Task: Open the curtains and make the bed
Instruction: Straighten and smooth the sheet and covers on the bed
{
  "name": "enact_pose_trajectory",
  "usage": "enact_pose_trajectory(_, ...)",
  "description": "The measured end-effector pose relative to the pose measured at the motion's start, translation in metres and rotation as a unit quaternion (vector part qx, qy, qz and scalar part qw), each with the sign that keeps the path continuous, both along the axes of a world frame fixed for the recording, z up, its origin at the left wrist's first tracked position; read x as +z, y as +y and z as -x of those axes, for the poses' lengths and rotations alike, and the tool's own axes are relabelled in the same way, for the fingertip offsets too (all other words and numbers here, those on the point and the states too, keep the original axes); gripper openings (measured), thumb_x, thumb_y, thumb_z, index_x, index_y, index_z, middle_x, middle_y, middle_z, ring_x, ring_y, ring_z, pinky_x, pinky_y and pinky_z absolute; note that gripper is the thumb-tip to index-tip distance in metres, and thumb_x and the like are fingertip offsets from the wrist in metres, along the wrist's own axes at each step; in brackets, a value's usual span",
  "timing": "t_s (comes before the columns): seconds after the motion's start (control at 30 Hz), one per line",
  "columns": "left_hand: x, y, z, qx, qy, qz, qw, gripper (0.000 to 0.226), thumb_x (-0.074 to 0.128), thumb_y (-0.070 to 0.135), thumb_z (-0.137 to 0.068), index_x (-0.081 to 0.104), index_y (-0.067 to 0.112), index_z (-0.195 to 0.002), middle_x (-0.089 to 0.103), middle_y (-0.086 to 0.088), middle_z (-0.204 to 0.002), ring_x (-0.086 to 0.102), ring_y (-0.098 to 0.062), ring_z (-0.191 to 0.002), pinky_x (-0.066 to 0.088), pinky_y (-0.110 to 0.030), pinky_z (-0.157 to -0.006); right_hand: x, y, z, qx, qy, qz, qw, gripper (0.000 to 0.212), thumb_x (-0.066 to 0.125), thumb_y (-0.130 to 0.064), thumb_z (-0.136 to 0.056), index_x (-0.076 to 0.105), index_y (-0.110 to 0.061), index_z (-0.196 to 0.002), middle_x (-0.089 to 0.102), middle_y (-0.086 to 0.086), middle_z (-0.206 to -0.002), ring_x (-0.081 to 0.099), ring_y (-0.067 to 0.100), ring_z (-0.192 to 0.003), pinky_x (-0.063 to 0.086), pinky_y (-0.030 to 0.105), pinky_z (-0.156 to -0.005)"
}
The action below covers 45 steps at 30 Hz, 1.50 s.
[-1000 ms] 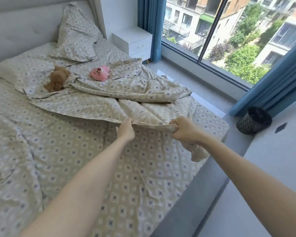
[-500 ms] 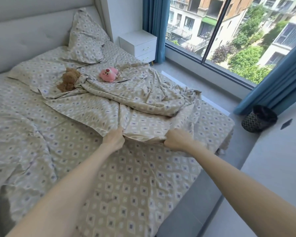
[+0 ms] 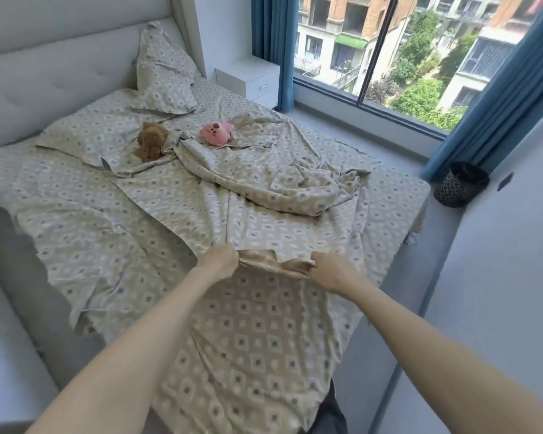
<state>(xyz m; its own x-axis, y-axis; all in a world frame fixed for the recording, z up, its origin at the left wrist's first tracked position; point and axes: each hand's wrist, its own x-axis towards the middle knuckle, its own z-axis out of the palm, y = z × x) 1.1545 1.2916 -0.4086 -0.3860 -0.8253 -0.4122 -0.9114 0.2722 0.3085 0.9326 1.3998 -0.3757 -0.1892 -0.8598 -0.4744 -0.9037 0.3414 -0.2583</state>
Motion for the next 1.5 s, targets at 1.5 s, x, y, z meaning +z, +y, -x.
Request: enact_pose_trajectory(1.5, -0.018, 0.177, -0.281, -0.115, 0.034, -0.013, 0.993, 0.020, 0.025, 0.018, -0.100, 0.041, 0.009, -0.092, 0.059, -0.021, -0.099, 0.052, -0.030, -0.079, 0.039, -0.036, -0.069, -0.039, 0.217, -0.303, -0.169, 0.060, -0.052, 0.982, 0.034, 0.031, -0.031, -0.097, 0.059, -0.012, -0.106, 0.063, 0.009, -0.110, 0.060, 0.027, -0.096, 0.042, 0.034, -0.074)
